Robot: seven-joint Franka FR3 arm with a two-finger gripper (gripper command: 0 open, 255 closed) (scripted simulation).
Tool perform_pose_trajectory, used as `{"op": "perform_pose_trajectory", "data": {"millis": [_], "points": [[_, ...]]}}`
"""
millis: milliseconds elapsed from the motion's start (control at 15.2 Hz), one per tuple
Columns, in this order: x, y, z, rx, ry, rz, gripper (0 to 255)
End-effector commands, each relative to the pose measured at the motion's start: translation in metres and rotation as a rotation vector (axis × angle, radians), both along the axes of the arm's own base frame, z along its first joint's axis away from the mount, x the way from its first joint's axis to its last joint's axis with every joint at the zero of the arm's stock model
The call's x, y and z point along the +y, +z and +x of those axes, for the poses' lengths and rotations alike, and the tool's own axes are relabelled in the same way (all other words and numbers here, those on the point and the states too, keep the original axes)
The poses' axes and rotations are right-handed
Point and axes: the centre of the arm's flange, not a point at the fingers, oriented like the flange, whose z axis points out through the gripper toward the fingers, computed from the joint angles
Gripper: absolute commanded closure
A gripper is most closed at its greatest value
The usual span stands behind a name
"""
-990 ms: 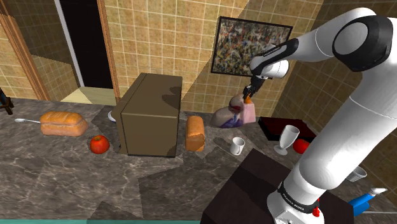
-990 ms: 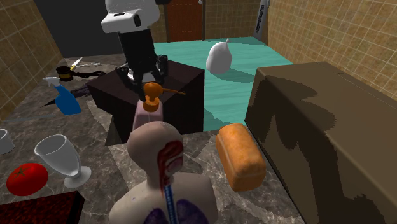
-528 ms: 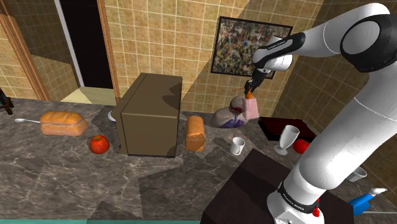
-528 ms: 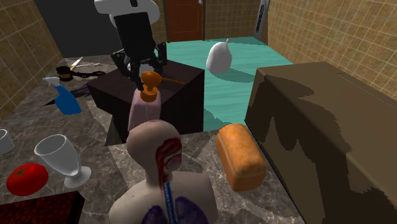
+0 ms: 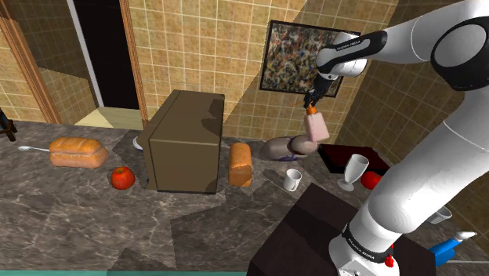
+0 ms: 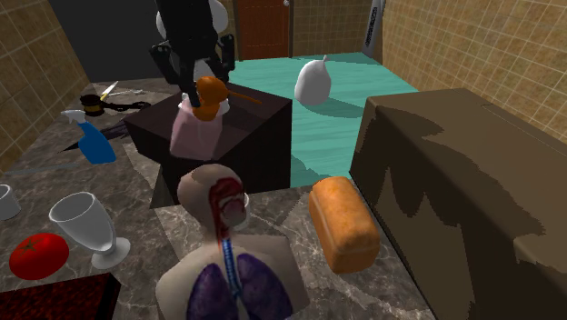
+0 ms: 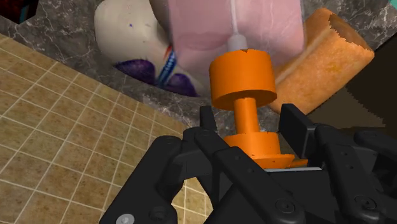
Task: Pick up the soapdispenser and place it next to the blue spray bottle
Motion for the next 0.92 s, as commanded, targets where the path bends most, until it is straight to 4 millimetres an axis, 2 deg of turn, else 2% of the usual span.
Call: {"op": "perform_pose_trajectory", "data": {"millis": [0,858], "points": [[0.000,0.010,0.001,0.000,0.000,0.000,255],[-0.032,0.010,-0.168,0.000,0.000,0.000,255]]}}
